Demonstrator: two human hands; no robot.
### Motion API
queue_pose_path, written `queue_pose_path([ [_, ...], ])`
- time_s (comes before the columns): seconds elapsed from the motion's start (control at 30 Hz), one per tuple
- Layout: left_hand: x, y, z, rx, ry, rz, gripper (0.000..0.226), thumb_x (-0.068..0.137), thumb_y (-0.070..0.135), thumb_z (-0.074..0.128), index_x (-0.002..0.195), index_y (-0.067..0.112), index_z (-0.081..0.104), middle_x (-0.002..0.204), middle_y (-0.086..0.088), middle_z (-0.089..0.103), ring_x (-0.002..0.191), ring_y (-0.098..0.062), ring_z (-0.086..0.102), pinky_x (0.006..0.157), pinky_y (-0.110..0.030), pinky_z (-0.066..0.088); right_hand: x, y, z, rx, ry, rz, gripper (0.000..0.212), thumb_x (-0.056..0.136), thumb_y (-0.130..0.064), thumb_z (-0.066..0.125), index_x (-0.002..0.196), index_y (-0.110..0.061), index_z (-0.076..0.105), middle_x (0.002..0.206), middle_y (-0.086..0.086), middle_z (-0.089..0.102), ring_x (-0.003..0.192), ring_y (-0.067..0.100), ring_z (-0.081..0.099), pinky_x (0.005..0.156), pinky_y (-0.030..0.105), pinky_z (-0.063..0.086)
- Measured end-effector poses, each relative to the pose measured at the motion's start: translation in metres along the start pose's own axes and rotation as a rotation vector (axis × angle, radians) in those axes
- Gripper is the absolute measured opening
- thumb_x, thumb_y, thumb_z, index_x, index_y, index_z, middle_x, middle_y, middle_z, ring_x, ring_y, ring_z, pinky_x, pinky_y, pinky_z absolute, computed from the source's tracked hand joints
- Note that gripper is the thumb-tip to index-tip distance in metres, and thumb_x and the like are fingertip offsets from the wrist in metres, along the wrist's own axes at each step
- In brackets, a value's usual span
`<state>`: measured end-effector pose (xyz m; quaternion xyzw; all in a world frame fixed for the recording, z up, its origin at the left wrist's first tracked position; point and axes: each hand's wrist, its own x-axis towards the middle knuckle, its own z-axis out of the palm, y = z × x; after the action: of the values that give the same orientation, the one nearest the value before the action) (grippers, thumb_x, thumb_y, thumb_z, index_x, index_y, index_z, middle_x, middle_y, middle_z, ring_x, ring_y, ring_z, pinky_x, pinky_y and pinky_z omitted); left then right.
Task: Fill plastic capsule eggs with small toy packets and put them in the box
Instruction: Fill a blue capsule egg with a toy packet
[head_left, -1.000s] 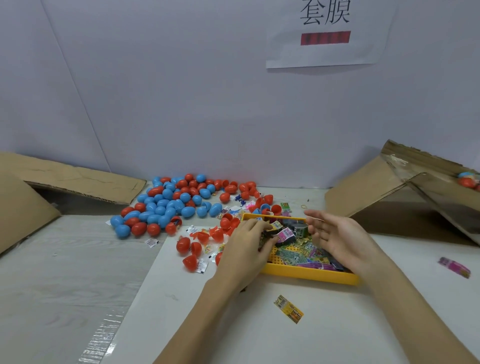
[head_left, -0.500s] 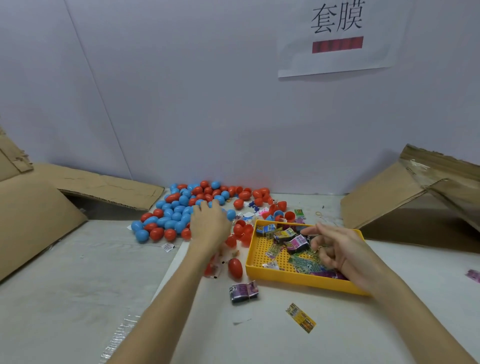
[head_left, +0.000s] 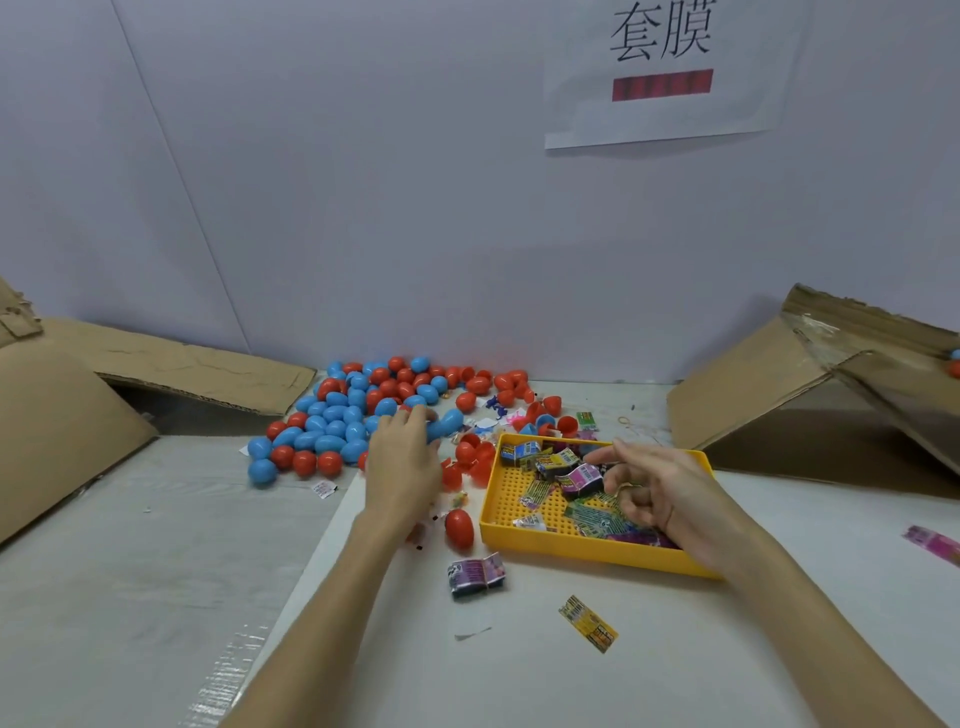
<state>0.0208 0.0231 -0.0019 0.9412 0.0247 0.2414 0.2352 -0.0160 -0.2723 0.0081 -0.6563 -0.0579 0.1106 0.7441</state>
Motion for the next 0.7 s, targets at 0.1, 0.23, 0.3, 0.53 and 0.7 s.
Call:
queue_pose_path([
  [0.1,-0.031,0.035,0.005,-0.276,0.022,0.087,0.031,0.096,0.023,0.07,0.124,0.021,0.058,0.115,0.005,0.064,0.109,-0.013,0.056,0.093,-0.032,0.052,-0.002,0.001,0.0,0.0,-0.002,-0.036,0.03,0.094,-0.035,0.066,0.108,-0.012,0.079,0.085,0.011,0.068,0.057,0.016,0.055,0.043,0.021,0.039],
  [0.23,-0.055,0.061,0.012,-0.392,-0.043,0.258,0.023,0.103,0.039,0.057,0.118,0.023,0.063,0.105,0.01,0.065,0.1,-0.007,0.058,0.084,-0.029,0.051,-0.007,0.002,0.005,-0.185,0.004,-0.2,0.03,0.1,-0.02,0.066,0.126,-0.032,0.072,0.112,0.004,0.077,0.075,0.02,0.07,0.047,0.021,0.044],
  [0.3,-0.06,0.065,0.014,-0.403,-0.074,0.292,0.027,0.105,0.04,0.05,0.121,0.023,0.064,0.107,0.009,0.065,0.101,-0.007,0.057,0.085,-0.03,0.05,-0.011,0.001,0.01,-0.3,0.009,-0.271,0.036,0.099,-0.02,0.068,0.131,-0.037,0.069,0.119,-0.005,0.075,0.083,0.02,0.075,0.048,0.021,0.047],
  [0.53,-0.069,0.069,0.02,-0.369,-0.127,0.325,0.034,0.109,0.035,0.039,0.121,0.021,0.067,0.101,0.009,0.057,0.093,-0.012,0.05,0.081,-0.029,0.044,-0.014,0.004,0.022,-0.52,0.057,-0.353,0.02,0.093,-0.026,0.074,0.111,-0.034,0.076,0.102,-0.019,0.074,0.081,0.01,0.074,0.066,0.017,0.057],
  [0.7,-0.07,0.069,0.013,-0.454,-0.158,0.369,0.031,0.107,0.042,0.043,0.137,0.039,0.049,0.112,0.017,0.059,0.11,-0.006,0.053,0.091,-0.017,0.039,-0.013,0.005,0.021,-0.409,0.101,-0.308,0.023,0.093,-0.038,0.067,0.106,-0.021,0.075,0.088,-0.003,0.078,0.064,0.012,0.068,0.054,0.013,0.049],
])
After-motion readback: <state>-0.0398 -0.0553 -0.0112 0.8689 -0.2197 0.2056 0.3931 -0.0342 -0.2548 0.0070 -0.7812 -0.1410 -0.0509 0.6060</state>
